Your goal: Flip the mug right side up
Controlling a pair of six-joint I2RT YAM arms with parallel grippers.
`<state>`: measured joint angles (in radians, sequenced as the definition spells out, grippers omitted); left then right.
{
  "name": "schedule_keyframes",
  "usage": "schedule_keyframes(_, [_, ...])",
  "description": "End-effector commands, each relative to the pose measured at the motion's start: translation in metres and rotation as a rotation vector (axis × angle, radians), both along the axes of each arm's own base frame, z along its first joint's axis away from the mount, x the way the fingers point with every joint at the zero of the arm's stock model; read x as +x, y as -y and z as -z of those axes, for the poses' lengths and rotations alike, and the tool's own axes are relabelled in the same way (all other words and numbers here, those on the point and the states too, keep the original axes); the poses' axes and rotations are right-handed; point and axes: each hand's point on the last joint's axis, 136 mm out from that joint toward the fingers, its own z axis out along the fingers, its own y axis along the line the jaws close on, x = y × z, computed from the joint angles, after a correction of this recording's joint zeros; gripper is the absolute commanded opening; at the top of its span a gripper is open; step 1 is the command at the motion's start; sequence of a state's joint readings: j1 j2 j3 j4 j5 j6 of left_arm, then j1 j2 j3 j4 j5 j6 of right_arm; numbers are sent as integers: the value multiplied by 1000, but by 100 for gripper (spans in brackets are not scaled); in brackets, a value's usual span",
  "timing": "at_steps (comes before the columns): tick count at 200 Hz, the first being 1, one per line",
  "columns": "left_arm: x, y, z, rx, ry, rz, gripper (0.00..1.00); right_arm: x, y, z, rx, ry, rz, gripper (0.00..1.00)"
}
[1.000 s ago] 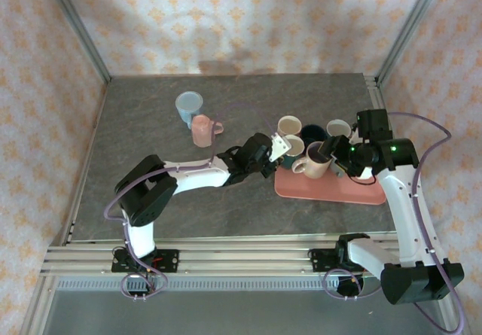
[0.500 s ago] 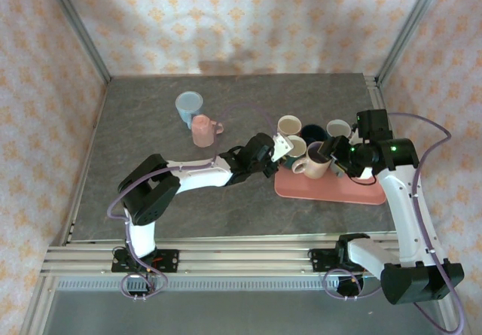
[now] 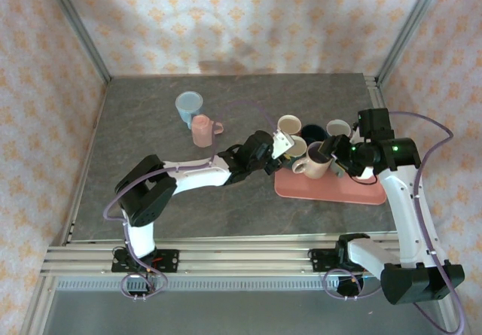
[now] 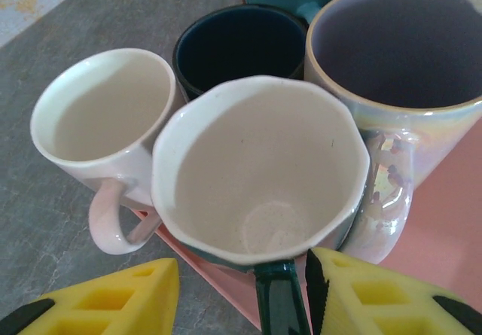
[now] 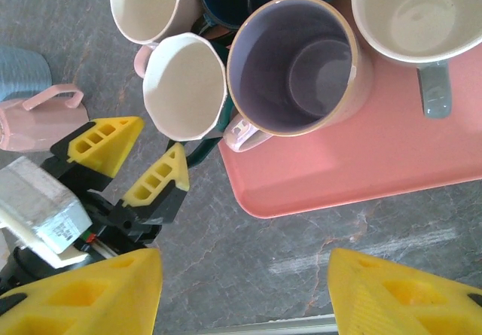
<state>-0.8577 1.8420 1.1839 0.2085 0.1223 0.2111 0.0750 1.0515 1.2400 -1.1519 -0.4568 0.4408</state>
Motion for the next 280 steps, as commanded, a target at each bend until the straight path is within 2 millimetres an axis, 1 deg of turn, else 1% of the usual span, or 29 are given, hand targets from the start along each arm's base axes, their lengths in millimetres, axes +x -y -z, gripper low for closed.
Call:
schedule_keyframes(1, [-5,-1,-33,-57,63,4,48,-3,1,-11,5,29,8,61])
schedule_keyframes(28, [-10,-5,-26,-46,41,4,48,-3,1,-12,6,32,9,61])
schedule_keyframes(48, [-11,-9,-29,-62,36,-14,49,-3,3,-12,0,33,12,61])
schedule_keyframes(70, [-14,-13,-40,-83,38,-23,50,-3,5,-11,-12,29,20,61])
schedule_keyframes(89, [-16,-22,-51,-94,29,-58,50,-4,8,-8,-27,23,33,61])
schedule_keyframes(106, [-14,-34,-61,-105,7,-127,51,-6,17,-5,-67,17,63,60])
schedule_keyframes(135, [-9,-60,-71,-166,-121,-276,51,-14,33,5,-98,-25,103,56])
schedule_keyframes(156, [-6,-74,-72,-267,-248,-369,51,-21,50,17,-78,-72,165,55])
schedule_keyframes(180, [-5,-84,-64,-341,-404,-471,51,-34,79,35,-37,-139,307,51])
schedule_keyframes(185, [-5,-85,-61,-349,-441,-485,51,-37,86,41,-17,-153,349,50])
schedule_keyframes(198, [-5,-84,-54,-361,-543,-523,51,-44,98,55,43,-183,434,47])
schedule_keyframes(214, [-6,-78,-45,-394,-654,-552,48,-51,111,78,159,-217,561,43])
schedule_keyframes(227, [-7,-71,-42,-427,-712,-561,48,-53,114,96,243,-238,627,41])
schedule_keyframes(235, [-6,-69,-39,-441,-747,-582,47,-54,115,106,264,-255,658,40])
schedule_keyframes(254, [-5,-61,-27,-464,-843,-619,46,-49,119,108,280,-251,711,40])
schedule_keyframes(262, [-5,-58,-22,-475,-880,-639,45,-50,122,112,279,-254,746,40])
schedule_keyframes(280, [-4,-48,-11,-516,-945,-648,45,-53,121,132,307,-289,801,40])
